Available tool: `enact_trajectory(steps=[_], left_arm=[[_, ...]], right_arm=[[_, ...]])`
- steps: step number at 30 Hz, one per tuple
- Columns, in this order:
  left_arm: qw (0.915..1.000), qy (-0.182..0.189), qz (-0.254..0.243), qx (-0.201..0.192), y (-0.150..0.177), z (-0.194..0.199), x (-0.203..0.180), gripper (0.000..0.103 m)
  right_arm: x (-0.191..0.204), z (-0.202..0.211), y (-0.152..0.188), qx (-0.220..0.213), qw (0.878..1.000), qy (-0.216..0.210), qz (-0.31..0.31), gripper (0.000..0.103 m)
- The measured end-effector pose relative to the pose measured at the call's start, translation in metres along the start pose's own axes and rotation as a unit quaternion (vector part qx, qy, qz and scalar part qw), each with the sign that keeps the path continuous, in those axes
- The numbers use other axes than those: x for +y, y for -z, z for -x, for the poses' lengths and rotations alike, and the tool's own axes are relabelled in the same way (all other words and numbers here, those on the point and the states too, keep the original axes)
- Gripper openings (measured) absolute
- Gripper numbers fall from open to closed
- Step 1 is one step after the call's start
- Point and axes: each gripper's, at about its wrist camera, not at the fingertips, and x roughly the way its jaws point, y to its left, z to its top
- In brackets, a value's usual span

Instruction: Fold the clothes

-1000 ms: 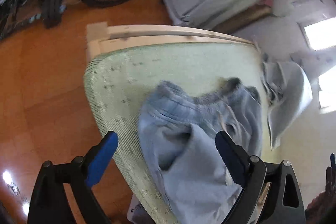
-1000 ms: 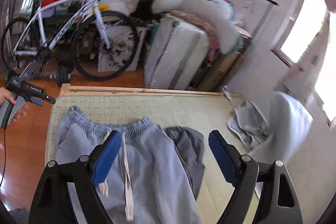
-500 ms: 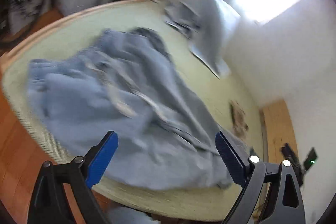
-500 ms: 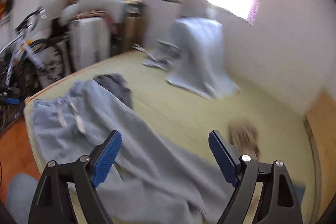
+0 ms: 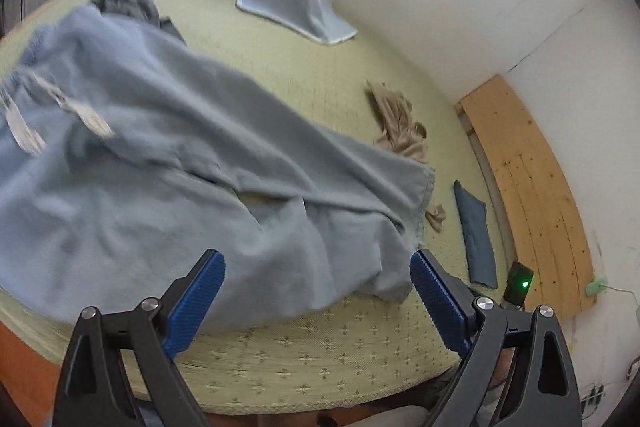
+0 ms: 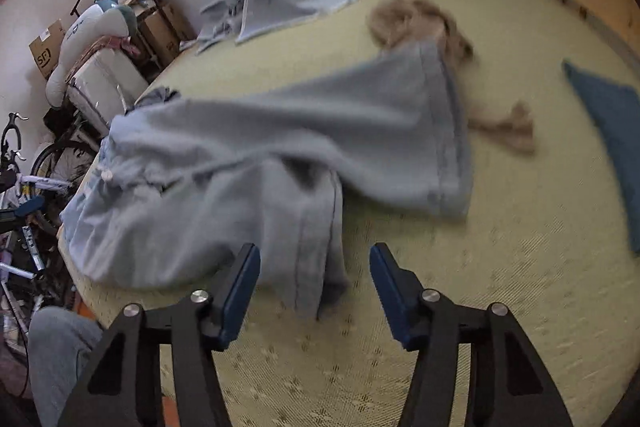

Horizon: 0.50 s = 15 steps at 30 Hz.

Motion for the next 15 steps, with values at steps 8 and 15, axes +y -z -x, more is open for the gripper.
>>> enact_trajectory(steps=[8,15], left_arm=[[0.9995,-0.007,0.031,-0.006,0.026,-0.004,0.011,0.096],[0.998,-0.015,0.058,-0.018,0.043,0.001,0.024,0.096]], right_arm=[[0.003,-0.05,0.025,0.054,0.998,-0.014,0.012,0.04],[0.01,-0.03,0.029,0.043,0.998,-0.017,0.032,0.002]])
